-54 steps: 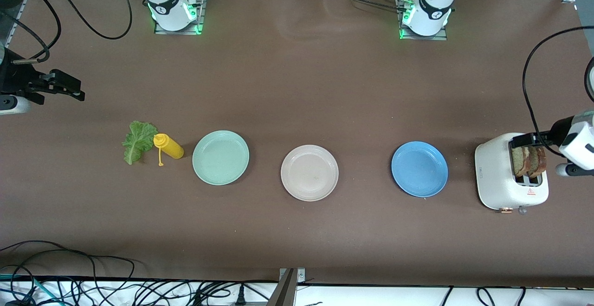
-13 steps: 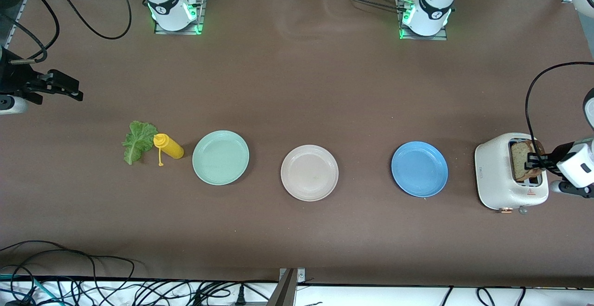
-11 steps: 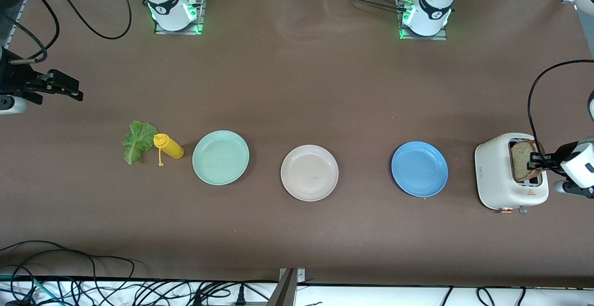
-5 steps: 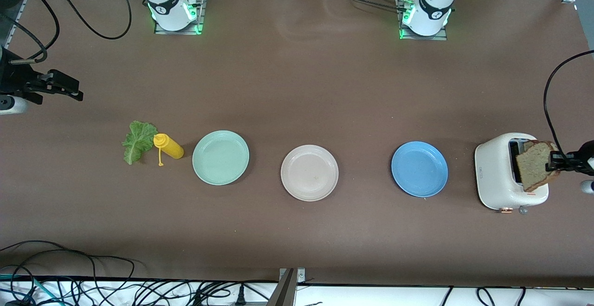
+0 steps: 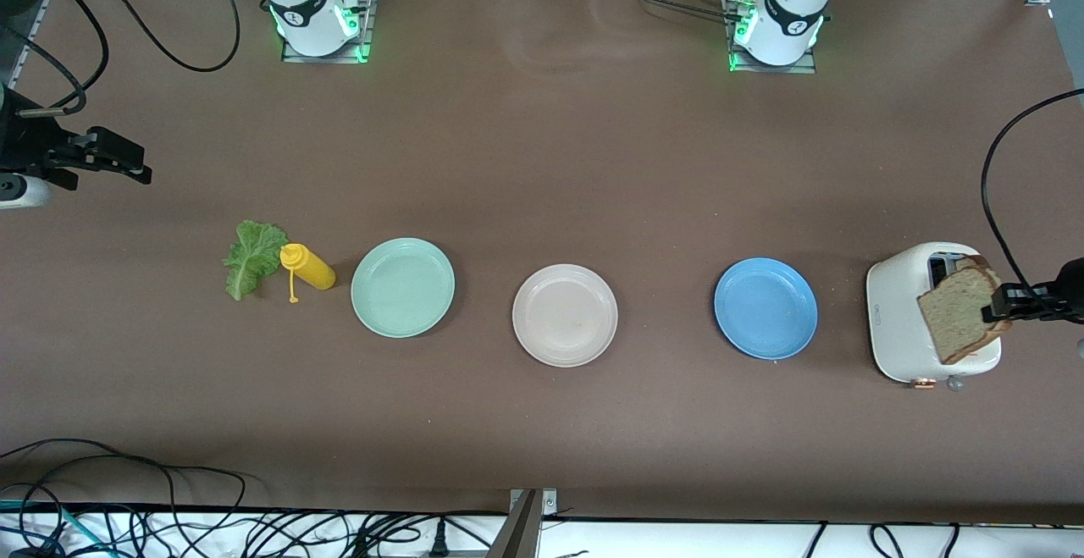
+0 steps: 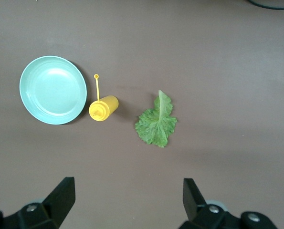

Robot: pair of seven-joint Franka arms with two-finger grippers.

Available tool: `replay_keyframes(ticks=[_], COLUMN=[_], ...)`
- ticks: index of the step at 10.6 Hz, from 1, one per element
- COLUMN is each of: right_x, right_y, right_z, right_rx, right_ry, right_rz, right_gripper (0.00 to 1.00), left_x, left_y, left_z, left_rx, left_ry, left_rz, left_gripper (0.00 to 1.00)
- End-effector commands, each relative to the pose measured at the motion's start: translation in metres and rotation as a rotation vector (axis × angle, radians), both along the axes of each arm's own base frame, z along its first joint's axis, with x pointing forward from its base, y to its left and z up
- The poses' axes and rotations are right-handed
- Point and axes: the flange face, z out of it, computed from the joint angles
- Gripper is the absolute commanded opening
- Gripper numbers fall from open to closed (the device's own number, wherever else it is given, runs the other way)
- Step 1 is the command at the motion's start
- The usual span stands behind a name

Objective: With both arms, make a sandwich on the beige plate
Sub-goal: 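Lift the toast slice out of the toaster with the left gripper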

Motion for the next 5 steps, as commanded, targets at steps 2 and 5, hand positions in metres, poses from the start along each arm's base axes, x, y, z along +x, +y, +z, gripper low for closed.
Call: replay_keyframes(ticks=[2,5], right_x=[-0.004,-0.004], right_y=[-0.002,-0.003], right_z=[0.004,0.004], right_rx=[0.012,0.012], right_ry=[0.004,0.002], right_rz=[-0.003,-0.004], right_gripper=[1.0,1.0], left_x=[0.011,0.021], left_y=[-0.049,-0.113], left_z=[0.002,-0.02], left_rx=[-0.193,-0.365], left_ry=[0.026,0.101], left_rz=[0.115,0.153], left_gripper=[0.0,0.0])
